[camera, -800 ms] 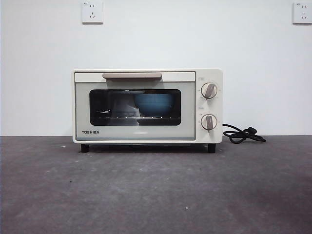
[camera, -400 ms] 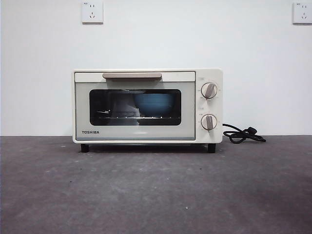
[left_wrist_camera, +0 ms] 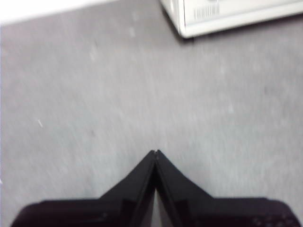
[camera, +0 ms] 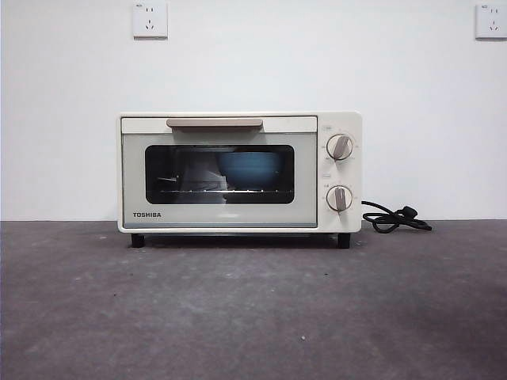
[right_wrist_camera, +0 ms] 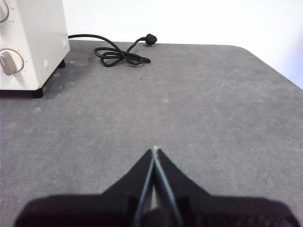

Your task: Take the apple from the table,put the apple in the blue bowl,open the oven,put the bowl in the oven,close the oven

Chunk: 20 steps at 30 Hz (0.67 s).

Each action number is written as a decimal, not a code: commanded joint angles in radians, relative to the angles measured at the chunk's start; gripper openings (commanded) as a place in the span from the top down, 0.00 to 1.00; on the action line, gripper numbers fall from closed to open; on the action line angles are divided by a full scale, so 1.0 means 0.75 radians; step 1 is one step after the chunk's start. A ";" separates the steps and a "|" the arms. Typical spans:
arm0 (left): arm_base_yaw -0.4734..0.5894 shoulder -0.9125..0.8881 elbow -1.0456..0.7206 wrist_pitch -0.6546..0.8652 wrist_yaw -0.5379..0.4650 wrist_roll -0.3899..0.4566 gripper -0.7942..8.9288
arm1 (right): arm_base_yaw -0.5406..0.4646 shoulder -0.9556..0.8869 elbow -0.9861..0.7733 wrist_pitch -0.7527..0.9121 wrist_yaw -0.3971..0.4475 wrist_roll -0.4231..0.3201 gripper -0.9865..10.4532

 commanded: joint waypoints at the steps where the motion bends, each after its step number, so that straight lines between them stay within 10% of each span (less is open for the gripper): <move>1: -0.003 -0.075 -0.013 0.010 -0.004 -0.014 0.92 | -0.001 -0.001 -0.013 0.008 0.002 0.014 0.91; 20: -0.003 -0.435 -0.013 -0.001 -0.005 -0.014 0.92 | -0.001 -0.001 -0.013 0.008 0.002 0.014 0.91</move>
